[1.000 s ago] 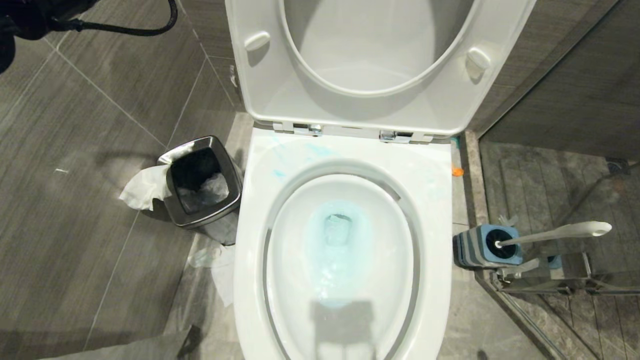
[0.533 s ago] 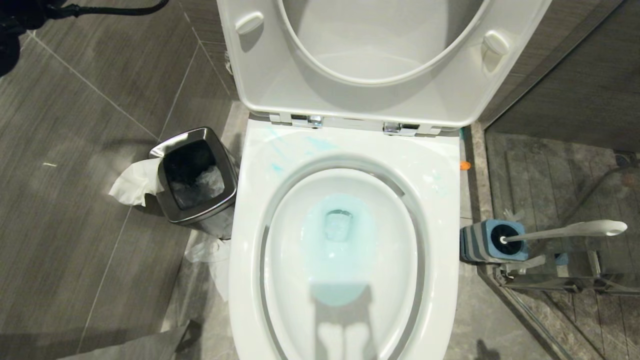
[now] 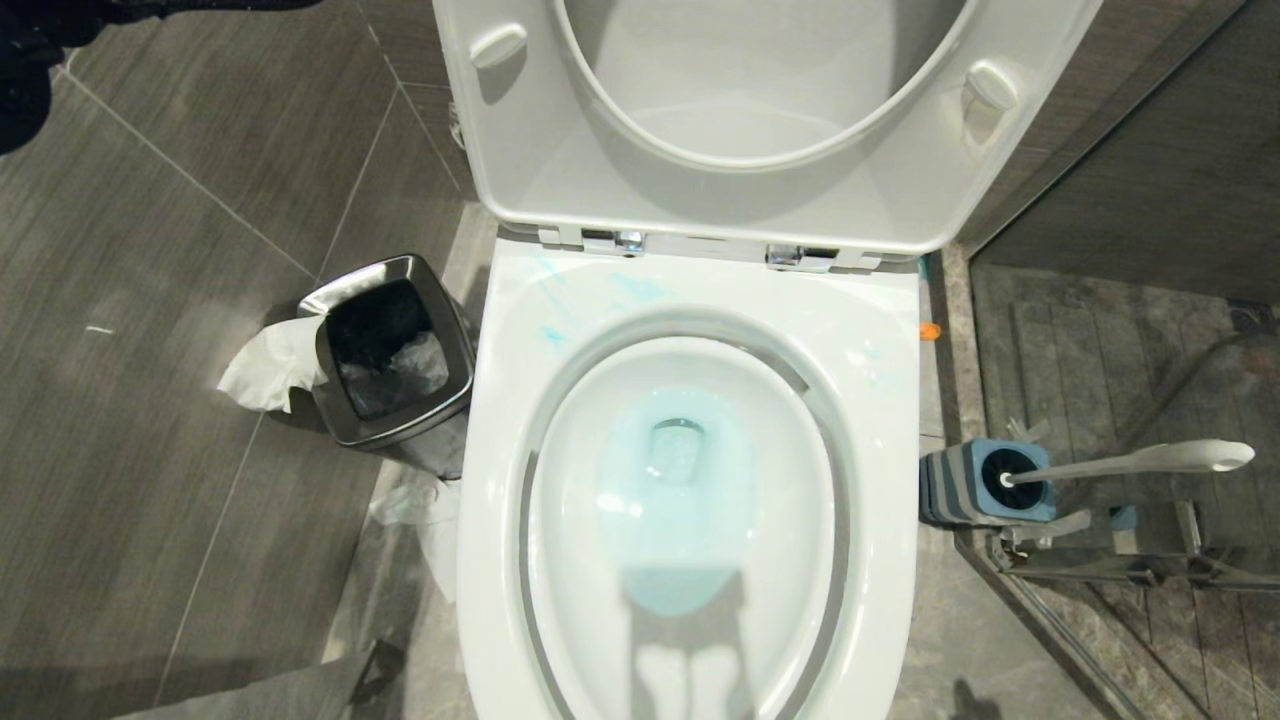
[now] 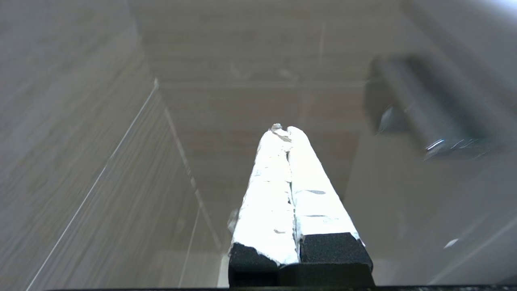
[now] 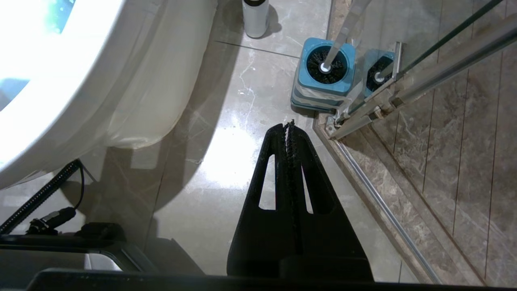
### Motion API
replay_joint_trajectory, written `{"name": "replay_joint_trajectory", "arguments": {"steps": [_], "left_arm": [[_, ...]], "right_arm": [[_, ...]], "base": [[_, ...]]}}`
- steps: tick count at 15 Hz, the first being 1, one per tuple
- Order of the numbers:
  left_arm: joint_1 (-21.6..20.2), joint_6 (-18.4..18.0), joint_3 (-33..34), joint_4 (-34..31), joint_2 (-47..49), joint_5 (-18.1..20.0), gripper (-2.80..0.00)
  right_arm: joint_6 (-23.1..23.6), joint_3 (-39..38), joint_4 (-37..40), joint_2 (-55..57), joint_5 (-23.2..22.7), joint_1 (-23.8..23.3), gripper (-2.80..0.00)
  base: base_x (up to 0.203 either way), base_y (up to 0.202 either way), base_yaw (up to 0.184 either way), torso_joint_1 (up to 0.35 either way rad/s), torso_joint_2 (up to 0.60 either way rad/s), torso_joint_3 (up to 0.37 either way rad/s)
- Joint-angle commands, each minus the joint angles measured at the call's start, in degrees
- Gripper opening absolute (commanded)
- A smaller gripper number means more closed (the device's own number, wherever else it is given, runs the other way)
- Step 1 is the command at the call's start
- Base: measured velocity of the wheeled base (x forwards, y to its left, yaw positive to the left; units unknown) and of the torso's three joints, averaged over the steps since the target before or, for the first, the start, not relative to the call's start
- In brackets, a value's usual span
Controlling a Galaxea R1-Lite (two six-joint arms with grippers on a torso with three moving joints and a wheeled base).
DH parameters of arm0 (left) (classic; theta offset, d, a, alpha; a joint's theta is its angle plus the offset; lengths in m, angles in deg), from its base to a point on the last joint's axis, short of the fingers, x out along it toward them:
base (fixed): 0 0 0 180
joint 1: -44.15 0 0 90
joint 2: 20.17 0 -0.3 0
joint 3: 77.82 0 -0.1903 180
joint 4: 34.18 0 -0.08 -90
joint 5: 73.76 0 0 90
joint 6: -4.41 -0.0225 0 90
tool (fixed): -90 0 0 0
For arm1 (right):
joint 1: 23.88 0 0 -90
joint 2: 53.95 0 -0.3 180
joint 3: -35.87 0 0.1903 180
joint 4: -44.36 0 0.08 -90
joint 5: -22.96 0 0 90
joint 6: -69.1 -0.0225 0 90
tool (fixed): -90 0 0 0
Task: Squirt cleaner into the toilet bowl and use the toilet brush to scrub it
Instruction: Flush the toilet
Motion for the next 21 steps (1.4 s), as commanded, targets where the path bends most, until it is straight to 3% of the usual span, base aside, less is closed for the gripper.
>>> {"name": "replay_joint_trajectory", "arguments": {"steps": [1, 4, 21], "left_arm": [[1.3, -0.04, -0.04, 2.79, -0.19, -0.12, -2.8], [2.86, 0.13, -0.04, 6.99, -0.19, -0.22, -2.8], [8.01, -0.21, 0.14, 6.64, 1.92, -0.09, -2.8]], "right_arm": [[0.0, 0.0, 0.0, 0.05, 0.0, 0.03, -2.8], [0.0, 0.0, 0.0, 0.05, 0.0, 0.05, -2.8], [0.0, 0.0, 0.0, 0.05, 0.0, 0.05, -2.8]], "base": [[0.0, 0.0, 0.0, 0.0, 0.0, 0.0], [0.0, 0.0, 0.0, 0.0, 0.0, 0.0], [0.0, 0.0, 0.0, 0.0, 0.0, 0.0]]}}
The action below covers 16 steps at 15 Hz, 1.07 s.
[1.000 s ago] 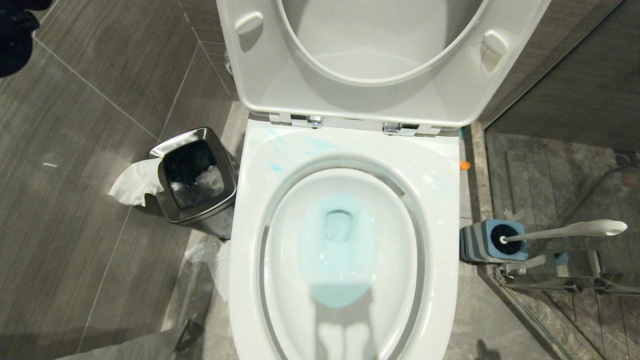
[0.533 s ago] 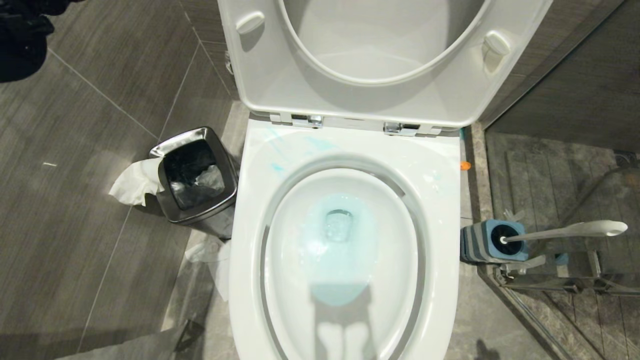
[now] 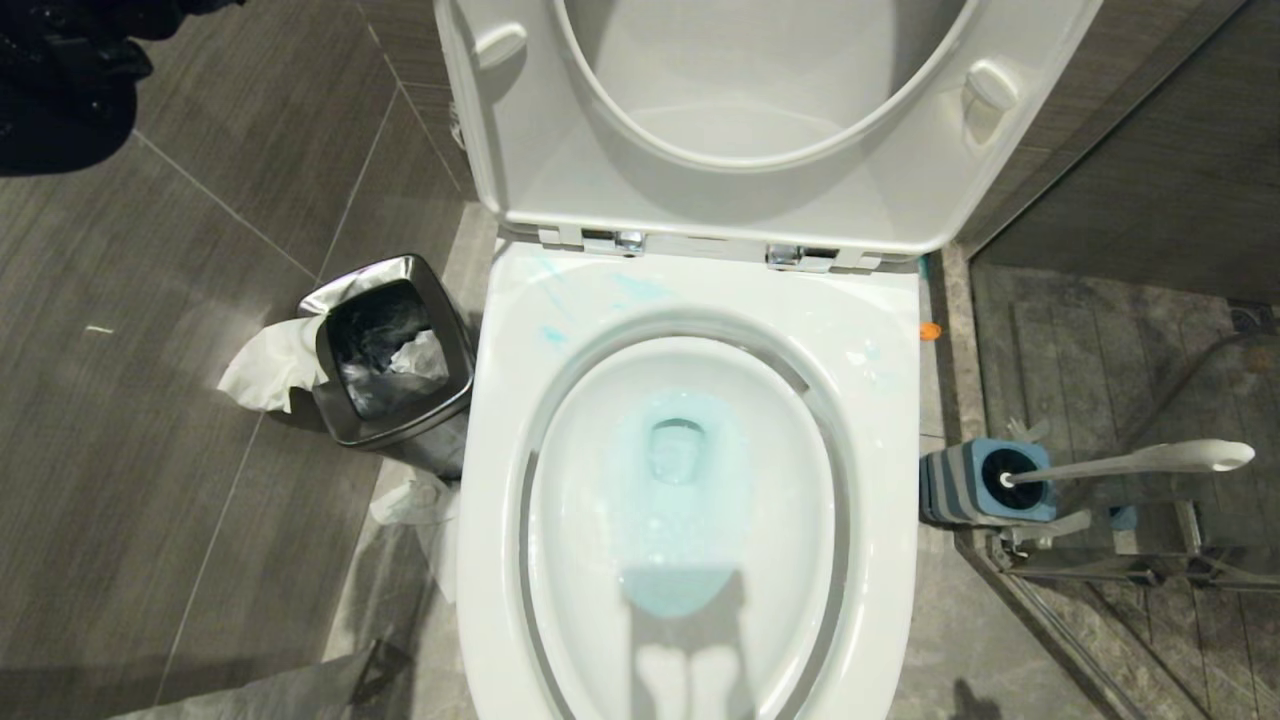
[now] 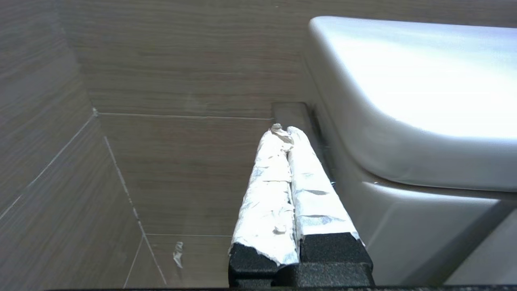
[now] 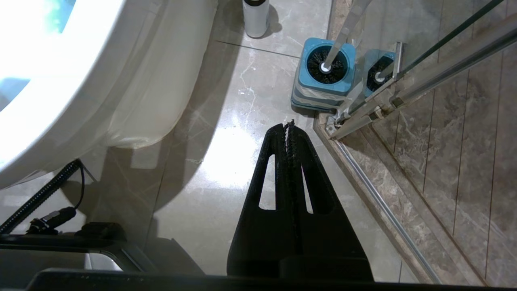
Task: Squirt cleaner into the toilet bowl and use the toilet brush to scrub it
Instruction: Flush the toilet
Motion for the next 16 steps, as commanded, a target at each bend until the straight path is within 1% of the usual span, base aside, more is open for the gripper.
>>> {"name": "replay_joint_trajectory", "arguments": {"steps": [1, 5, 9, 13, 16], "left_arm": [[0.49, -0.12, 0.19, -0.07, 0.71, 0.29, -2.8], [1.23, -0.24, 0.34, -1.27, 4.34, 0.3, -2.8], [2.48, -0.78, 0.42, -6.4, 7.02, 0.39, -2.8], [2.52, -1.33, 0.36, -7.45, 10.29, 0.39, -2.8], [2.52, -1.52, 0.36, -7.66, 11.0, 0.48, -2.8]], "right_arm": [[0.01, 0.0, -0.01, 0.05, 0.02, -0.06, -2.8], [0.01, 0.0, -0.01, 0.05, 0.02, 0.02, -2.8], [0.01, 0.0, -0.01, 0.05, 0.02, 0.02, -2.8], [0.01, 0.0, -0.01, 0.05, 0.02, 0.02, -2.8], [0.01, 0.0, -0.01, 0.05, 0.02, 0.01, -2.8]], "base": [[0.0, 0.0, 0.0, 0.0, 0.0, 0.0], [0.0, 0.0, 0.0, 0.0, 0.0, 0.0], [0.0, 0.0, 0.0, 0.0, 0.0, 0.0], [0.0, 0.0, 0.0, 0.0, 0.0, 0.0], [0.0, 0.0, 0.0, 0.0, 0.0, 0.0]]}}
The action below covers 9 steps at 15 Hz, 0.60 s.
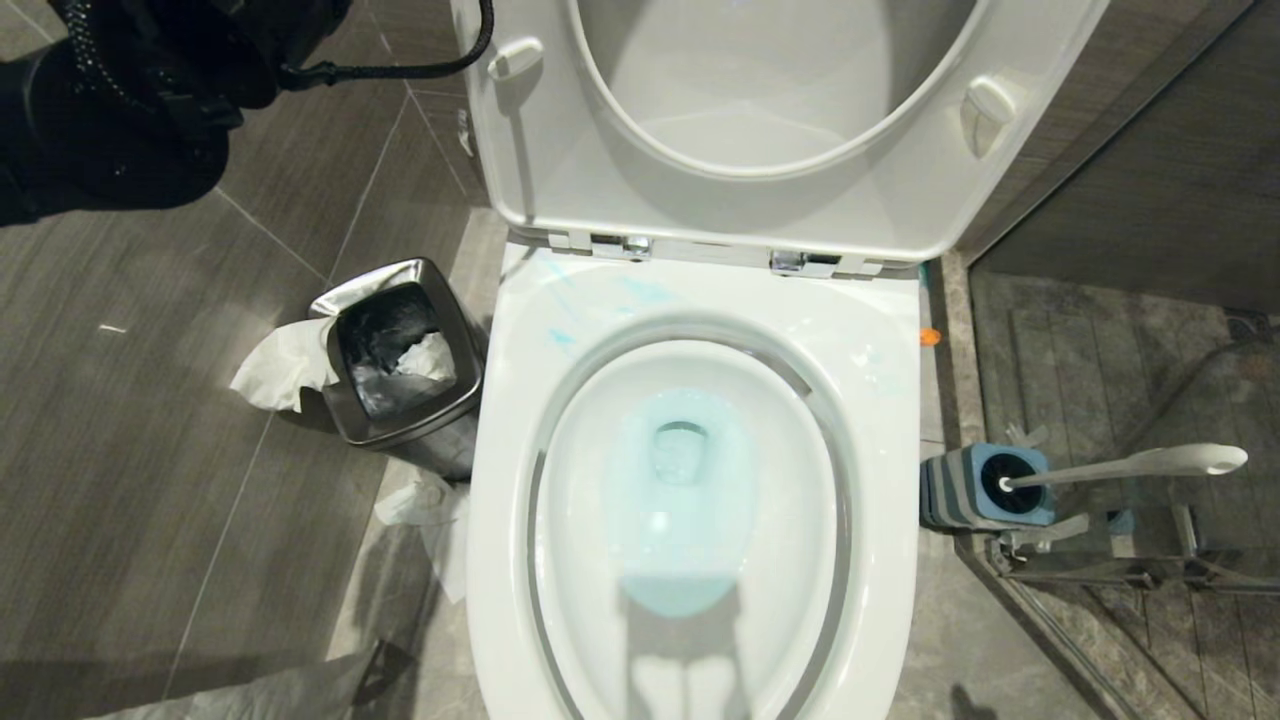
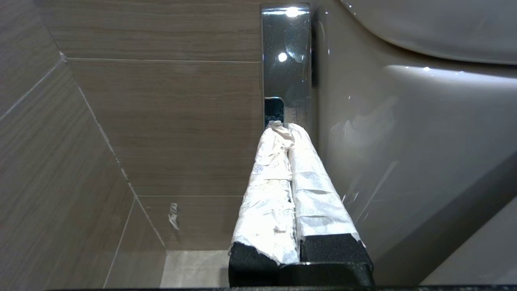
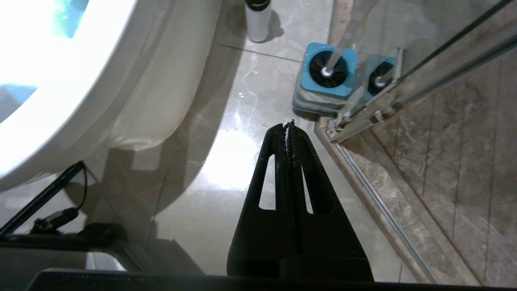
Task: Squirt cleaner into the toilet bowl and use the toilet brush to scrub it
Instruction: Flush the toilet
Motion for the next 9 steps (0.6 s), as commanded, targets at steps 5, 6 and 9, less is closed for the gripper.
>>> {"name": "replay_joint_trajectory", "arguments": {"steps": [5, 6, 9], "left_arm": [[-0.04, -0.77, -0.2, -0.46, 1.35, 0.06, -2.8], [0.04, -0.93, -0.21, -0.46, 0.94, 0.06, -2.8], [-0.03, -1.19, -0.21, -0.46, -0.37, 0.01, -2.8]], "right_arm": [[0.01, 0.0, 0.02, 0.05, -0.04, 0.02, -2.8], [0.01, 0.0, 0.02, 0.05, -0.04, 0.01, -2.8], [0.01, 0.0, 0.02, 0.05, -0.04, 0.02, -2.8]], "base": [[0.0, 0.0, 0.0, 0.0, 0.0, 0.0], [0.0, 0.0, 0.0, 0.0, 0.0, 0.0], [0.0, 0.0, 0.0, 0.0, 0.0, 0.0]]}}
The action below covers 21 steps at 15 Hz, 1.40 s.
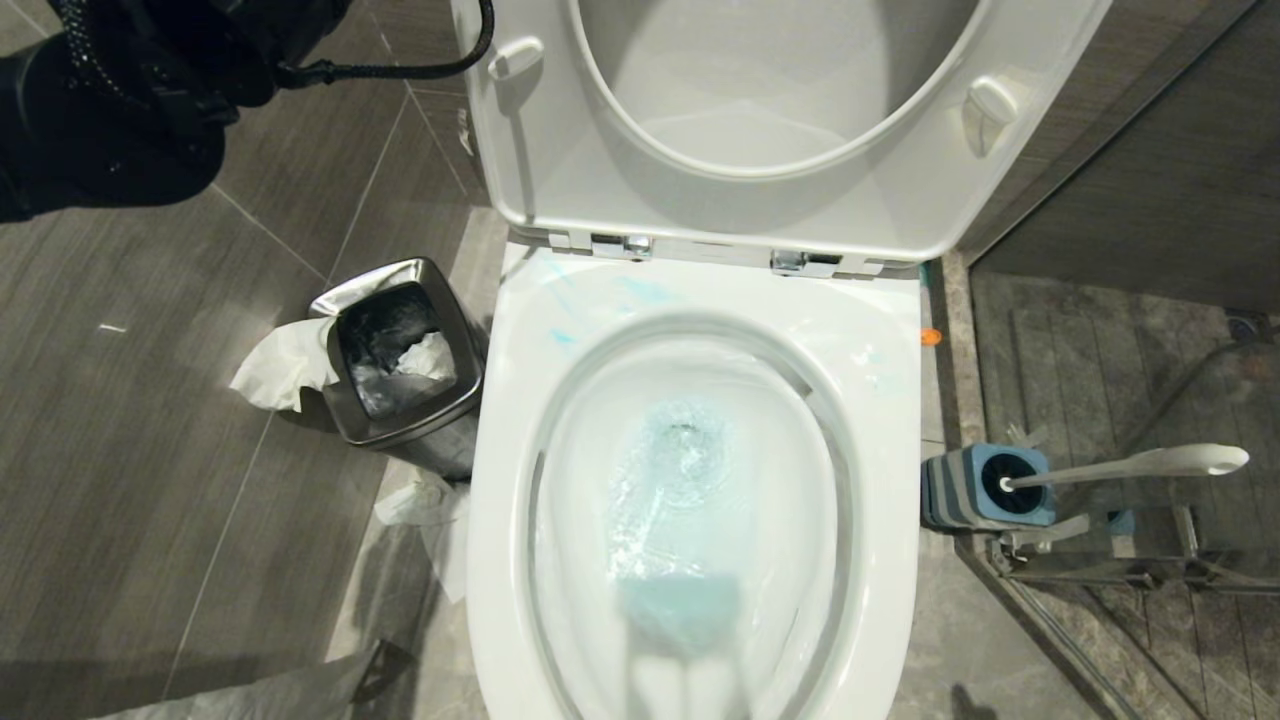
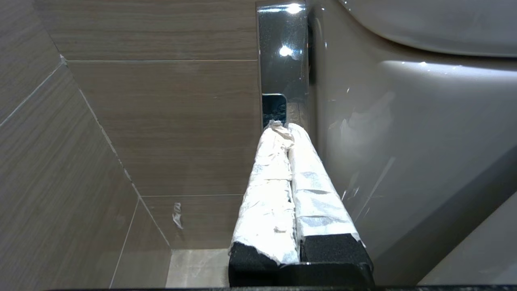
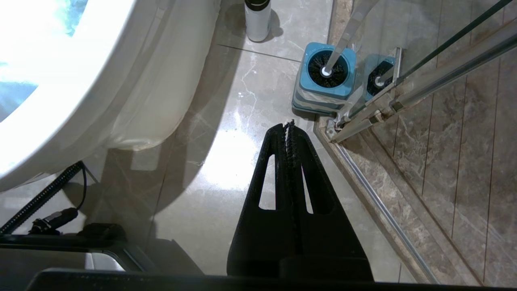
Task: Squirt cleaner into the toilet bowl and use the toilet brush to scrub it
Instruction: Flush the toilet
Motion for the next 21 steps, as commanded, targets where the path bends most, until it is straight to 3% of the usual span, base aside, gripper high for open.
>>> {"name": "replay_joint_trajectory", "arguments": {"steps": [1, 8, 12, 17, 21], "left_arm": [[-0.07, -0.73, -0.06, 0.41, -0.86, -0.12, -2.8], [0.0, -2.59, -0.13, -3.39, -11.75, -0.63, -2.8], [0.02, -3.29, -0.15, -9.3, -19.83, -0.81, -2.8], [-0.15, -3.83, -0.15, -10.32, -23.64, -1.33, -2.8], [-0.15, -3.84, -0.15, -22.79, -29.01, -4.66, -2.8]], "right_arm": [[0.02, 0.0, -0.02, 0.05, 0.0, -0.01, -2.8], [0.02, 0.0, -0.02, 0.05, 0.0, 0.02, -2.8], [0.02, 0.0, -0.02, 0.05, 0.0, 0.02, -2.8], [0.02, 0.0, -0.02, 0.05, 0.0, 0.02, -2.8], [0.02, 0.0, -0.02, 0.05, 0.0, 0.02, -2.8]], "base": [[0.0, 0.0, 0.0, 0.0, 0.0, 0.0], [0.0, 0.0, 0.0, 0.0, 0.0, 0.0], [0.0, 0.0, 0.0, 0.0, 0.0, 0.0], [0.0, 0.0, 0.0, 0.0, 0.0, 0.0], [0.0, 0.0, 0.0, 0.0, 0.0, 0.0]]}}
